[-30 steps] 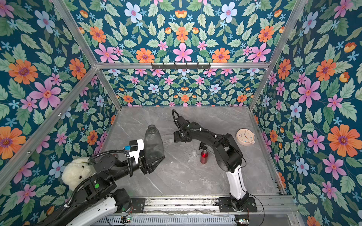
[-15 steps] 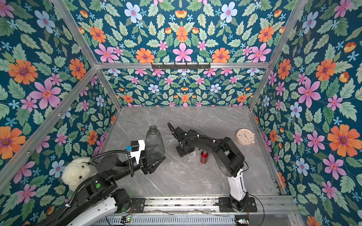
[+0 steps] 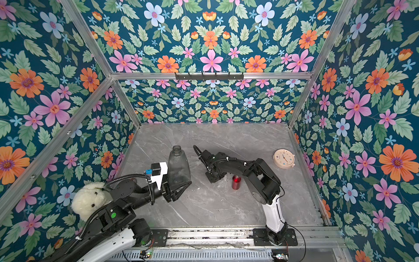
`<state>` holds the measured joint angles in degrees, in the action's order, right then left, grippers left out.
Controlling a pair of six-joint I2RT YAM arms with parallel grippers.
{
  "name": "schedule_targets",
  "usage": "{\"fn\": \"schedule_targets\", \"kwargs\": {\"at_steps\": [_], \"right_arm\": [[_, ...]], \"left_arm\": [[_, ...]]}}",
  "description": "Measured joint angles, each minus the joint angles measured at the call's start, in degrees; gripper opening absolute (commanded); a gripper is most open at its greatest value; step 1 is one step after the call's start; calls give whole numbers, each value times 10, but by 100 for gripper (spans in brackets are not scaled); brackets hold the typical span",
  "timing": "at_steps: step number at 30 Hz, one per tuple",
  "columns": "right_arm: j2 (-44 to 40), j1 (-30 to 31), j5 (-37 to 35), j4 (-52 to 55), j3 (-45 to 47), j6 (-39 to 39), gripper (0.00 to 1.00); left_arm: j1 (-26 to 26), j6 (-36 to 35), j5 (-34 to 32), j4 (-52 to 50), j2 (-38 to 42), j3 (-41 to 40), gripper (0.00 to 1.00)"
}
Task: Attach spray nozzles to spray bottles
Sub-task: Pick up the spray nozzle from the center of the board.
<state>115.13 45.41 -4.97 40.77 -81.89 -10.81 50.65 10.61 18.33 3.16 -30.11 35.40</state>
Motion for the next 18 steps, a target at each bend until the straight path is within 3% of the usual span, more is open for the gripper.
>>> {"fn": "schedule_targets", "kwargs": {"at_steps": [4, 11, 18], "right_arm": [[0, 0, -5, -3, -2, 0, 0], [-25, 0, 3, -13, -17, -12, 0], [-146, -44, 68, -68, -19, -80, 0]], "left_arm": [[0, 0, 0, 0, 1, 0, 0], [0, -2, -6, 0, 3, 0, 0], [0, -2, -19, 1, 0, 0, 0]]}}
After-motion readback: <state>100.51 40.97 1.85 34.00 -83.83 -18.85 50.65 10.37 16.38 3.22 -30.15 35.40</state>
